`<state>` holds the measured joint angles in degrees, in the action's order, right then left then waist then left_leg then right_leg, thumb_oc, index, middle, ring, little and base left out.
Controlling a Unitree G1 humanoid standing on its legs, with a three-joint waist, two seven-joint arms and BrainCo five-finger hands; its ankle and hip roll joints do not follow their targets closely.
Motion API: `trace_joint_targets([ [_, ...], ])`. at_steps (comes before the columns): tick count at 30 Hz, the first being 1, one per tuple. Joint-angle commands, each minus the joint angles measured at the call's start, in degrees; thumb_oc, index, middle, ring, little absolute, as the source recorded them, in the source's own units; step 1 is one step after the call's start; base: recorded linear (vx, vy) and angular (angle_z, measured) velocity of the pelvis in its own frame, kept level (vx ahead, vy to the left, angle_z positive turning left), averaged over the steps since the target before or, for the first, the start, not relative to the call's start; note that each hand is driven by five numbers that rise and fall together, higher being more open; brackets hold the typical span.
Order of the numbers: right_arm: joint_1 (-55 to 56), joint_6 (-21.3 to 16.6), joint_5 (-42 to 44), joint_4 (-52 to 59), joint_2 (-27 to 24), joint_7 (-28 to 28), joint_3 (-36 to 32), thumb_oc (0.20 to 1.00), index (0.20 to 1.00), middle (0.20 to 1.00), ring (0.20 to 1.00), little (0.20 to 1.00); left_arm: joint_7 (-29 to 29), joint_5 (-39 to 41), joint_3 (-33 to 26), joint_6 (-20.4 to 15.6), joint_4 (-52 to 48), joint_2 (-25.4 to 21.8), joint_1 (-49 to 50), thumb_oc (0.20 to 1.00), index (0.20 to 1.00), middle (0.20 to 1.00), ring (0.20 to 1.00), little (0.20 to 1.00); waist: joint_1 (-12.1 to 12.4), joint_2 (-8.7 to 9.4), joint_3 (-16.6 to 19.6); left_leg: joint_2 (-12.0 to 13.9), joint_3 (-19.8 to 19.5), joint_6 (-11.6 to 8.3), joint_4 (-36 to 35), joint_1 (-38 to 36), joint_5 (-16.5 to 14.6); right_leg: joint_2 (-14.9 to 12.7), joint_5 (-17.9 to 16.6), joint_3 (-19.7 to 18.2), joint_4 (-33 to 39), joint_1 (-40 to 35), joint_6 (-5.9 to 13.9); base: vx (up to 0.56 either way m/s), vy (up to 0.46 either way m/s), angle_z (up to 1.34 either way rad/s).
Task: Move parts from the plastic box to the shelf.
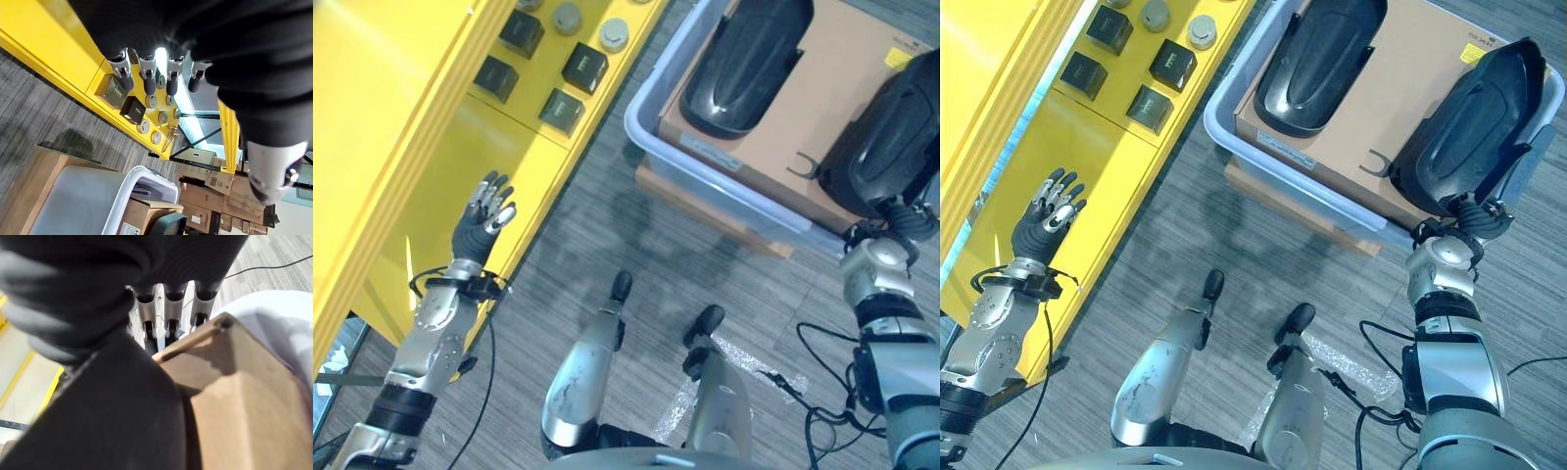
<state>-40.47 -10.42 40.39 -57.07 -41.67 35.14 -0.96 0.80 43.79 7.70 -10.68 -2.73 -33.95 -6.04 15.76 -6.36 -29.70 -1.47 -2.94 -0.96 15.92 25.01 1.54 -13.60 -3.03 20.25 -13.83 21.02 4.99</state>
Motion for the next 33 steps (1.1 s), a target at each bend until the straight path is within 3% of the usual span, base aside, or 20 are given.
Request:
trace_joint_targets([
  [1, 1.55, -2.4, 5.48, 3.03, 0.02, -3.74, 1.84, 0.2, 0.2, 0.2, 0.2, 0.2, -1.24, 1.22, -1.94, -3.09, -2.21, -0.7, -0.01, 1.0, 1.0, 1.0, 1.0, 1.0, 0.56, -0.34, -0.09, -2.17, 0.38, -0.08, 5.88, 5.83, -2.85, 1.15, 2.91, 0.56, 0.85, -3.11, 2.28, 0.0, 0.0, 0.0],
  [4, 2.54, -5.55, 5.44, 6.34, 0.92, -4.17, 0.35, 0.2, 0.2, 0.2, 0.2, 0.2, -3.09, 0.73, -2.6, -3.47, -2.7, -0.78, 0.59, 1.0, 1.0, 1.0, 1.0, 1.0, 0.59, -0.06, -0.09, -2.05, 0.41, -0.08, 5.63, 3.78, -3.1, 1.23, 3.08, 0.7, 1.05, -5.16, 2.21, 0.0, 0.0, 0.0],
  [7, 4.86, -6.18, 1.73, 13.86, 1.47, -2.49, -0.47, 0.2, 0.2, 0.2, 0.2, 0.2, -4.24, 1.67, -3.85, -2.4, -4.49, -0.96, 1.82, 1.0, 1.0, 1.0, 1.0, 1.0, 0.4, 0.56, 0.95, -1.69, 0.63, -0.17, 4.48, 1.19, -3.2, 1.48, 3.11, 0.79, 2.11, -7.59, 2.24, 0.0, 0.0, 0.0],
  [13, 11.65, -3.49, -4.42, 29.86, 2.93, 0.52, -2.44, 0.2, 0.2, 0.2, 0.2, 0.2, -7.65, 1.84, -6.16, 0.48, -7.4, -0.27, 4.08, 1.0, 1.0, 1.0, 1.0, 1.0, -0.74, 2.41, 4.87, -0.75, 1.65, -0.25, 0.9, -4.58, -3.16, 2.22, 2.61, 0.13, 5.09, -12.12, 2.71, 0.04, 0.02, -0.07],
  [17, 15.81, -1.51, -8.25, 38.12, 4.97, 1.19, -1.85, 0.2, 0.2, 0.2, 0.2, 0.2, -8.81, 1.46, -5.75, 5.72, -9.18, 0.96, 3.68, 1.0, 1.0, 1.0, 1.0, 1.0, -1.97, 3.65, 8.9, 0.02, 2.53, -0.36, -2.0, -9.95, -3.22, 2.88, 2.18, -0.85, 7.59, -16.2, 2.96, 0.1, 0.046, -0.07],
  [18, 17.09, 0.66, -9.82, 41.61, 5.75, 0.51, -0.77, 0.2, 0.2, 0.2, 0.2, 0.2, -8.43, 0.19, -4.01, 8.2, -8.97, 1.8, 2.1, 1.0, 1.0, 1.0, 1.0, 1.0, -2.86, 4.21, 11.53, 0.54, 3.35, -0.46, -3.55, -13.22, -3.51, 3.15, 1.95, -1.52, 9.01, -18.55, 3.28, 0.11, 0.045, -0.2],
  [21, 18.13, 1.77, -11.08, 44.02, 6.56, -0.48, 0.43, 0.2, 0.2, 0.2, 0.2, 0.2, -8.64, 0.55, -2.3, 11.47, -8.81, 2.91, 0.41, 1.0, 1.0, 1.0, 1.0, 1.0, -3.79, 4.71, 13.76, 0.99, 4.35, -0.49, -5.0, -15.43, -3.26, 3.36, 1.53, -2.11, 10.19, -20.03, 3.39, 0.07, 0.036, -0.16],
  [23, 19.3, 3.31, -14.47, 46.6, 8.26, -1.11, 3.0, 0.2, 0.2, 0.2, 0.2, 0.2, -4.74, 1.9, 0.54, 15.14, -7.64, 5.29, -2.65, 1.0, 1.0, 1.0, 1.0, 1.0, -5.24, 5.02, 16.48, 1.71, 5.61, -0.52, -6.47, -18.2, -3.14, 3.65, 1.28, -3.15, 11.01, -21.53, 3.55, 0.07, 0.035, -0.17],
  [28, 19.18, 3.97, -17.96, 47.17, 10.48, -1.71, 7.38, 0.2, 0.2, 0.2, 0.2, 0.2, -0.07, 4.6, 5.53, 18.74, -2.13, 8.75, -8.9, 1.0, 1.0, 1.0, 1.0, 1.0, -7.56, 5.29, 19.62, 2.57, 7.73, -0.67, -8.79, -21.7, -2.66, 4.1, 0.65, -4.65, 12.63, -23.24, 3.81, 0.05, 0.019, -0.19],
  [29, 18.14, 3.38, -18.08, 46.54, 12.11, -1.69, 10.38, 0.2, 0.2, 0.2, 0.2, 0.2, 2.47, 5.6, 9.57, 17.96, 2.52, 11.33, -13.69, 1.0, 1.0, 1.0, 1.0, 1.0, -9.22, 5.39, 21.41, 3.02, 8.67, -0.73, -10.03, -23.45, -2.42, 4.32, 0.31, -5.48, 13.52, -23.98, 3.9, 0.04, 0.008, -0.29],
  [32, 17.42, 2.48, -17.9, 45.7, 13.68, -2.17, 12.23, 0.2, 0.2, 0.2, 0.2, 0.2, 5.89, 7.11, 11.44, 19.29, 5.34, 13.59, -16.89, 1.0, 1.0, 1.0, 1.0, 1.0, -10.27, 5.38, 22.46, 3.33, 9.29, -0.91, -10.99, -24.71, -2.26, 4.56, 0.27, -6.1, 14.08, -24.55, 4.01, 0.03, -0.001, -0.3],
  [33, 17.1, 2.22, -18.45, 45.81, 14.84, -2.75, 14.07, 0.2, 0.2, 0.2, 0.2, 0.2, 8.18, 8.99, 13.28, 18.22, 9.04, 15.61, -19.19, 1.0, 1.0, 1.0, 1.0, 1.0, -11.36, 5.39, 23.2, 3.59, 10.0, -0.98, -11.59, -25.57, -2.11, 4.78, 0.21, -6.53, 14.36, -24.82, 3.99, 0.01, -0.012, -0.33],
])
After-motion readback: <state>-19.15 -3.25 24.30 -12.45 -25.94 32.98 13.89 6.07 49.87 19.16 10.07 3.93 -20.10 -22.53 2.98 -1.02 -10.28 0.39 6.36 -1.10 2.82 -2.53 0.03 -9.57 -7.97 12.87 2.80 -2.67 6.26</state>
